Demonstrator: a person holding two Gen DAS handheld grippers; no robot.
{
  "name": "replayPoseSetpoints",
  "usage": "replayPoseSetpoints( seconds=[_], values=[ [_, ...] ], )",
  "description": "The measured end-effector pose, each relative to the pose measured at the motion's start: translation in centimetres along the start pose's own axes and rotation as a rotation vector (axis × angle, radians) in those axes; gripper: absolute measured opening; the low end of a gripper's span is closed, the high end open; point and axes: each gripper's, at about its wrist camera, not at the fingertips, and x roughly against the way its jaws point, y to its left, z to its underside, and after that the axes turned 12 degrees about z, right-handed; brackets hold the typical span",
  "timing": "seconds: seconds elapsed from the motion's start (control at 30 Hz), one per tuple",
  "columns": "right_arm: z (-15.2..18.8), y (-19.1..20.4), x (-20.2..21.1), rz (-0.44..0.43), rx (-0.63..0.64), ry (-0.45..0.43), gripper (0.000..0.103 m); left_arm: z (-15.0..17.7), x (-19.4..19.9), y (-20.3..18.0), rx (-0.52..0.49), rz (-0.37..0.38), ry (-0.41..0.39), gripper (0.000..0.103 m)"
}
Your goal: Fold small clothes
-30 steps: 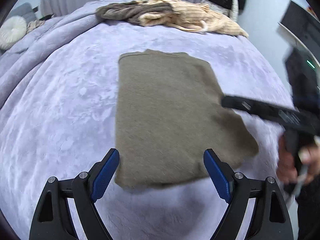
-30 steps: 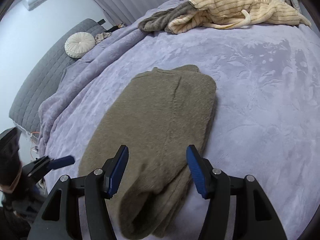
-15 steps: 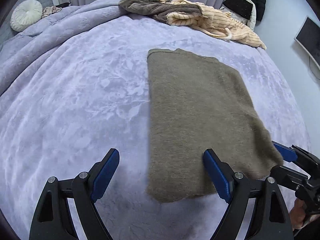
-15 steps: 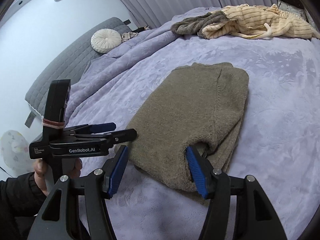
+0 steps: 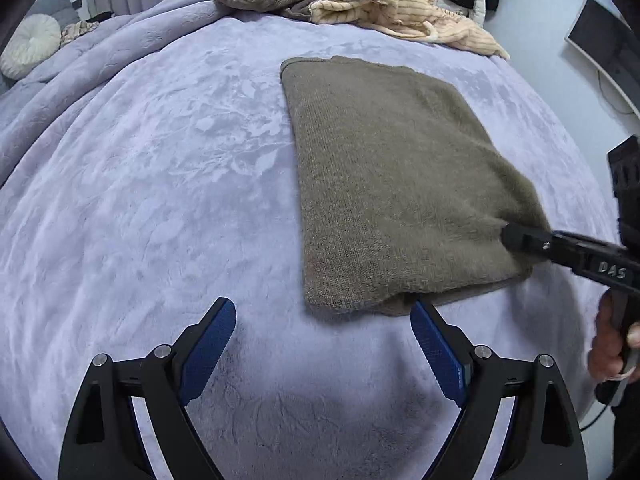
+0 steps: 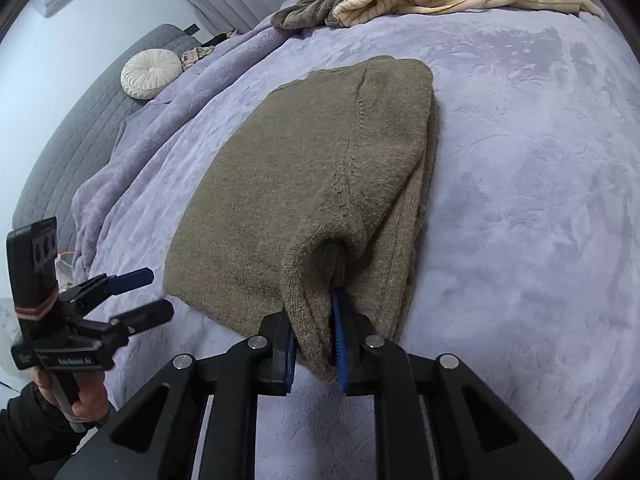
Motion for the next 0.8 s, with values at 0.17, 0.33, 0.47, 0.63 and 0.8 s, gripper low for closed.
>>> replayPoseSetpoints(
  seconds=[0.17,0.33,0.47,0.63,0.8],
  values=[
    [0.6,-0.8,0.5,0.055,-0.02,-0.003,0.009,-0.2,-2.9,5.0,0.224,0.0,0.07,0.09],
    [0.9,-1.5,2.1,0.026,-0.049,-0.014,0.014,0.1,-0.2,3.2,0.124,-0.01,0.035,0.09],
    [0.1,0.2,5.7,0.102,0.004,-0.156,0.042,-0.5,2.0,2.0,0.094,0.033,-0.009,0.09],
    [-1.7,3.4,7.2,0.117,0.078,-0.287,0.069,-2.4,2.7,1.1,0.068,0.033,-0.035,0.09],
    [-3.1,4.4,2.9,-0.039,0.084,-0.148,0.069,-3.9,1.5,1.2,0.069,-0.006,-0.025,0.09]
  ],
)
